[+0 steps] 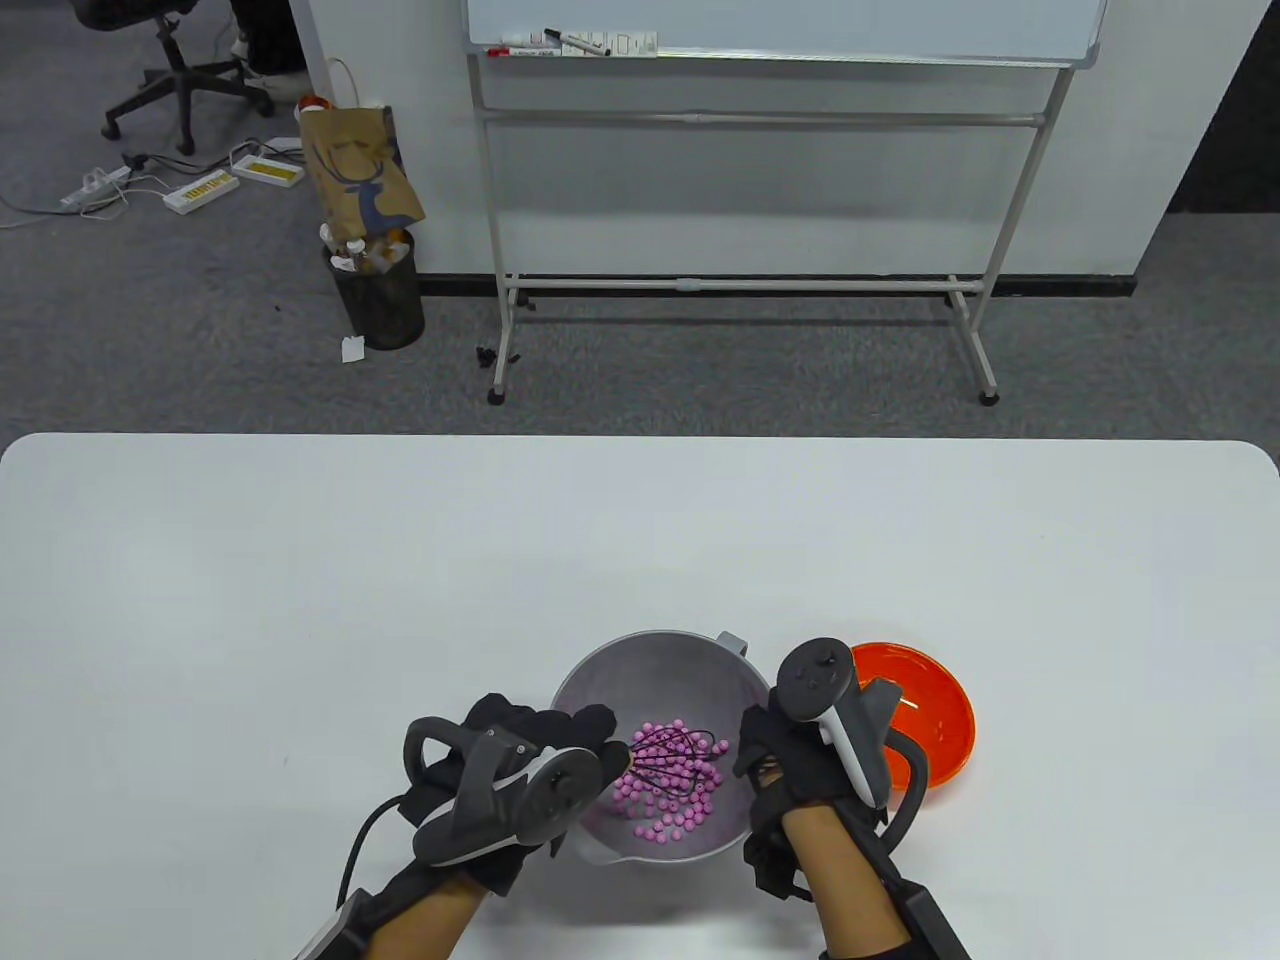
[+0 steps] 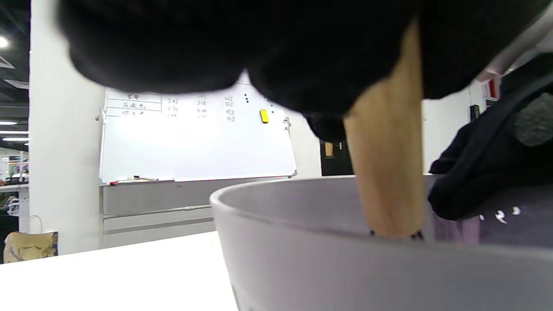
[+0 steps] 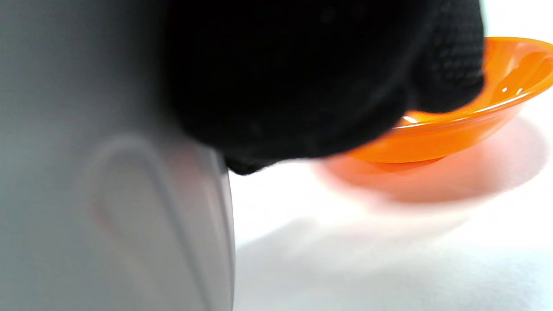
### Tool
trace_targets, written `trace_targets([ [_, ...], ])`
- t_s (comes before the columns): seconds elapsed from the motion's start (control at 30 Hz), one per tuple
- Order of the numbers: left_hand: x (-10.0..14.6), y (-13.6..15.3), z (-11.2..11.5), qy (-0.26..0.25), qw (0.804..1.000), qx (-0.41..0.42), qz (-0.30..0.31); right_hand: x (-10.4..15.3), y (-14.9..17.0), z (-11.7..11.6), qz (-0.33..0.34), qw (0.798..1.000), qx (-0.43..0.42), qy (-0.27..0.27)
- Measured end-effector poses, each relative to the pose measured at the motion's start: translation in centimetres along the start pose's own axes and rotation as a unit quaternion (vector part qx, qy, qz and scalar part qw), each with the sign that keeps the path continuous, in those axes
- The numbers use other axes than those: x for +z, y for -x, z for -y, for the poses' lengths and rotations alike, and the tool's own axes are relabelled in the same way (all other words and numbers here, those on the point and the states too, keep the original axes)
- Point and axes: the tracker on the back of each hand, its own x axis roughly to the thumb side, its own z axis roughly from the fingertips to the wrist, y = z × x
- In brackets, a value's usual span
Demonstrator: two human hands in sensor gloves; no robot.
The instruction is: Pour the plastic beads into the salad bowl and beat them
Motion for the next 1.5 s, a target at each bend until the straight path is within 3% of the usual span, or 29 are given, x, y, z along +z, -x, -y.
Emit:
trace_targets([
  [0.13, -0.1, 0.3, -0.7, 0.003, 1.000, -0.022, -0.008, 0.0, 0.0, 0.0, 0.000, 1.000, -0.001, 0.000],
  [0.37, -0.1, -0.2, -2.1, 0.064, 0.997, -0.054, 0.005, 0.0, 0.0, 0.0, 0.000, 1.000, -0.001, 0.000],
  [0.53, 0.2, -0.9, -3.2, 0.109, 0.993, -0.003, 0.044, 0.0, 0.0, 0.0, 0.000, 1.000, 0.000, 0.000],
  [0.67, 0.2, -1.3, -2.3, 0.098, 0.991, 0.062, 0.065, 0.0, 0.0, 0.0, 0.000, 1.000, 0.001, 0.001],
  [0.87, 0.1, -1.2, -0.7, 0.021, 0.998, 0.056, 0.026, 0.0, 0.0, 0.0, -0.001, 1.000, 0.001, 0.001],
  [1.0, 0.0, -0.3, -0.1, 0.001, 1.000, 0.020, 0.006, 0.0, 0.0, 0.0, -0.001, 1.000, 0.000, -0.002],
  [1.1, -0.2, 0.5, 0.0, 0.002, 1.000, -0.015, -0.014, 0.0, 0.0, 0.0, -0.001, 1.000, 0.001, -0.003],
  [1.33, -0.4, 2.4, -0.7, 0.060, 0.998, 0.004, -0.026, 0.0, -0.1, 0.0, 0.000, 1.000, 0.002, -0.005],
  [1.5, -0.1, 1.2, -1.8, 0.089, 0.996, -0.024, -0.008, 0.1, -0.2, 0.0, -0.001, 1.000, 0.005, -0.007],
])
